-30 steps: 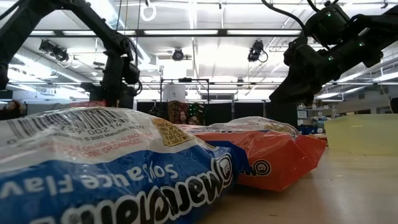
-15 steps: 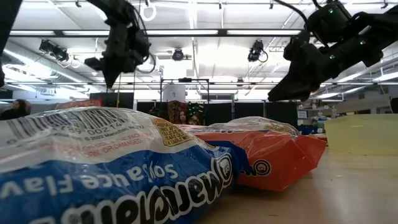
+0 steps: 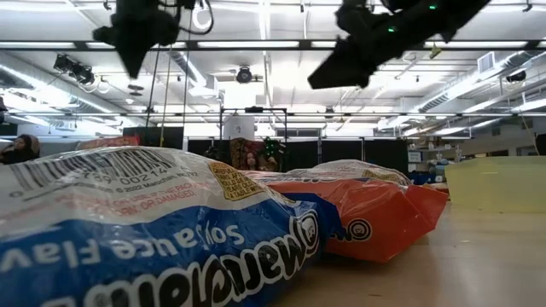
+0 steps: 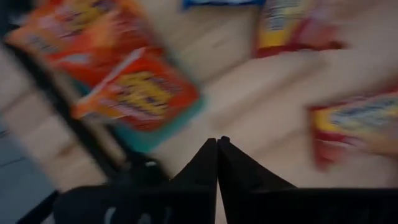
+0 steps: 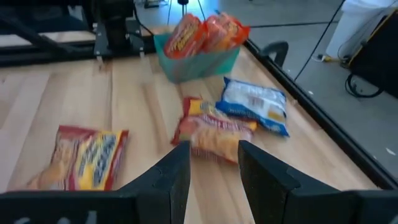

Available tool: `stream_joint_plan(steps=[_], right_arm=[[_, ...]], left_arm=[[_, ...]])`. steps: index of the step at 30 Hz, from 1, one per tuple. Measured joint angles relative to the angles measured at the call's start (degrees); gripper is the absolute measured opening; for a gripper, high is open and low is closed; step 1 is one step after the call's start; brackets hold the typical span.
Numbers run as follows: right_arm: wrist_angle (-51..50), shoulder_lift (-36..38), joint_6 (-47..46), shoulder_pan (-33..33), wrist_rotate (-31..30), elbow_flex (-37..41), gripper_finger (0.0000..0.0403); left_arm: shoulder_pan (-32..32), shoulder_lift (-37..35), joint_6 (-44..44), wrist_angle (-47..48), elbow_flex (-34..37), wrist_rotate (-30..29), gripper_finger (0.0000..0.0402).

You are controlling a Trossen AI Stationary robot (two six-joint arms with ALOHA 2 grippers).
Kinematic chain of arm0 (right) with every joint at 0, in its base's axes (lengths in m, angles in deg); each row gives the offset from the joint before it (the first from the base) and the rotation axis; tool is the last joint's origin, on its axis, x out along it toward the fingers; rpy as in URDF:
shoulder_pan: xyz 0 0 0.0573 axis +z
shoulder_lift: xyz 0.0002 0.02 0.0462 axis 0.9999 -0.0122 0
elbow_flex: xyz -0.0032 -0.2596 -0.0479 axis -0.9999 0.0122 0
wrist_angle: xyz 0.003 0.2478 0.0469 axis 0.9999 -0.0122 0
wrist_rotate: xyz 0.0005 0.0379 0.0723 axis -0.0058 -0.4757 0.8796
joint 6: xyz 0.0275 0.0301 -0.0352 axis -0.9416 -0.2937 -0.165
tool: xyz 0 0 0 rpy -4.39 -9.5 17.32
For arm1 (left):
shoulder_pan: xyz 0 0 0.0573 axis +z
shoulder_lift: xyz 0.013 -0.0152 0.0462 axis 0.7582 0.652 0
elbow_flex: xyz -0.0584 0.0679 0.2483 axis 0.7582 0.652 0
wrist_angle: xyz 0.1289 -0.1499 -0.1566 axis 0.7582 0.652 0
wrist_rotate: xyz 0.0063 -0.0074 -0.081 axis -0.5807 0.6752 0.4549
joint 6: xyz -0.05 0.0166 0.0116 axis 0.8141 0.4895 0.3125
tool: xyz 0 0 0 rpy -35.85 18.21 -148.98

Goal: Sort Maruchan noodles
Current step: Adjust the orange noodle pack

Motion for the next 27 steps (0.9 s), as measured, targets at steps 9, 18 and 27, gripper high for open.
stream_joint_plan(steps=[9,18,27], right_arm=[[0.6,-7.7,-3.0,1.1,1.1,-3.6,0.0141],[-2.1,-10.7,-2.4,1.2,2.9,-3.6,0.014],[-3.4,-10.6,-2.6,-0.5,6.2,-3.5,0.014]], left_arm=[[19.5,1.4,-4.3,-18.0,10.5,-1.9,0.0052],[33.9,15.6,-28.9,-23.7,7.8,2.2,0.0164],[37.6,21.8,-41.7,-18.0,1.3,3.6,0.0185]])
